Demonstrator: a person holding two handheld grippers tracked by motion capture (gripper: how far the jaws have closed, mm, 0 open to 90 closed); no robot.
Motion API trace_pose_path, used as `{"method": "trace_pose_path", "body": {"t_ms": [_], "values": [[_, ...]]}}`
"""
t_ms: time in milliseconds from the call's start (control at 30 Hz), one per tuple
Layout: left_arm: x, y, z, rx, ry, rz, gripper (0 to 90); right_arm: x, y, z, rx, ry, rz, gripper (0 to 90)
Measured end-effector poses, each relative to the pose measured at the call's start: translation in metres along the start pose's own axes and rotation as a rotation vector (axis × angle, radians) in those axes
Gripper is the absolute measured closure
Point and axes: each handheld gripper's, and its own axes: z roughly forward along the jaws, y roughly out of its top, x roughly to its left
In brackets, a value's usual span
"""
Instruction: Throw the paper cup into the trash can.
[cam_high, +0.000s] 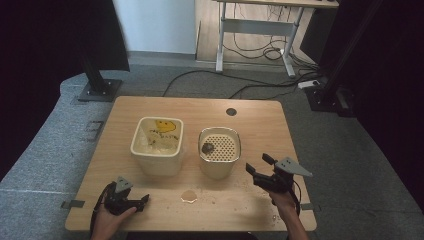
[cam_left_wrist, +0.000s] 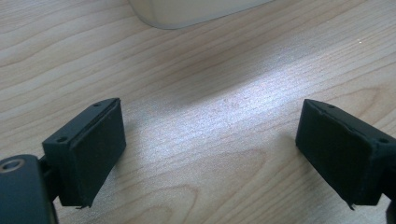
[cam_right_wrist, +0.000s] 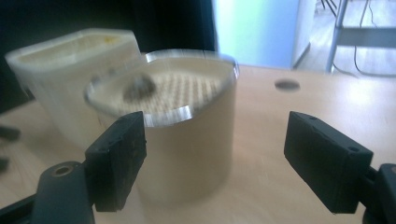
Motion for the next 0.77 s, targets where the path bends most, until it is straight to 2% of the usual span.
{"method": "trace_pose_path", "body": {"t_ms": [33,67,133,167,400,467,667,767], "values": [[0.0,0.0,0.0,0.0,-0.001,0.001,8.0,-0.001,-0.005,-0.001,0.008,-0.005,0.0,20.8],[0.0,0.0,0.0,0.0,-0.001,0.0,8.0,-0.004,-0.019,-0.004,0.024,-0.008,0.019,20.9],[0.0,0.0,0.0,0.0,-0.001,0.001,8.0,-0.005,-0.026,-0.004,0.03,-0.007,0.033,21.0],[0.0,0.0,0.0,0.0,-0.001,0.001,8.0,-0.005,-0.037,-0.002,0.061,-0.012,0.025,21.0],[0.0,0.0,0.0,0.0,-0.002,0.002,7.9,-0.004,-0.048,0.005,0.1,-0.016,0.039,21.5],[0.0,0.0,0.0,0.0,-0.002,0.002,7.8,-0.006,-0.053,0.009,0.123,-0.029,0.04,21.5],[0.001,0.002,0.002,0.003,-0.003,0.004,6.7,-0.009,-0.055,0.012,0.137,-0.047,0.052,21.5],[0.002,0.003,0.003,0.004,-0.003,0.004,6.4,-0.01,-0.056,0.013,0.145,-0.052,0.04,21.5]]}}
